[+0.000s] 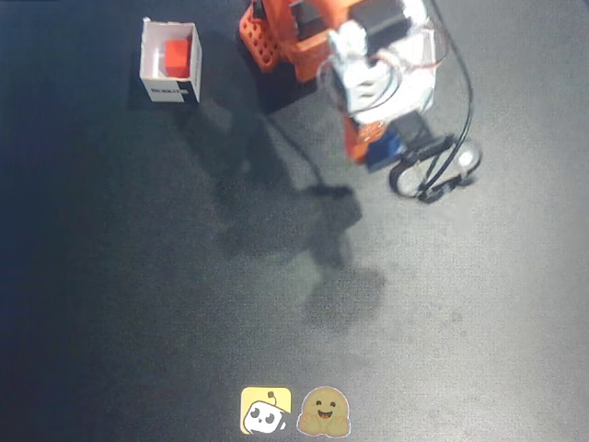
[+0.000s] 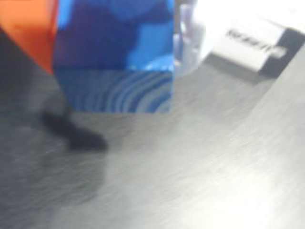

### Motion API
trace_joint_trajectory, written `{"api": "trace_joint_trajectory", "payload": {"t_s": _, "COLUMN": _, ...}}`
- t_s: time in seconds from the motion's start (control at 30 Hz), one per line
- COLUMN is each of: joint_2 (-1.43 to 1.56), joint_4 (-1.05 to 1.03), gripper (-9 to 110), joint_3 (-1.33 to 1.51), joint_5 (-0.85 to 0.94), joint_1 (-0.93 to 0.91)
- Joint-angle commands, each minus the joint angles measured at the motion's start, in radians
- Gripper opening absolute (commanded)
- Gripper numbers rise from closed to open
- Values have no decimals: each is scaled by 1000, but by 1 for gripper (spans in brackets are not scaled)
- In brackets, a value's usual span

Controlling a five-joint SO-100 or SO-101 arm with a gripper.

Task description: Put the red cube in the right box and the blue cube in the left box.

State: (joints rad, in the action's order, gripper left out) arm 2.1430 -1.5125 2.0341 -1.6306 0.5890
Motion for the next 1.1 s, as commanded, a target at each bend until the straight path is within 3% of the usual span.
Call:
{"api": "trace_joint_trajectory", "payload": {"t_s": 0.0, "joint_2": 69, "joint_4": 8, "gripper": 12, "joint_3": 31, "joint_5": -34, "joint_1": 74}}
{"api": "trace_joint_trajectory", "payload": {"t_s": 0.57, "joint_2": 265, "joint_4": -28, "gripper": 12, "joint_3": 202, "joint_5": -307, "joint_1": 485}}
{"api": "trace_joint_trajectory", "payload": {"t_s": 1.07, "joint_2": 387, "joint_4": -63, "gripper": 12, "joint_3": 321, "joint_5": -388, "joint_1": 666}}
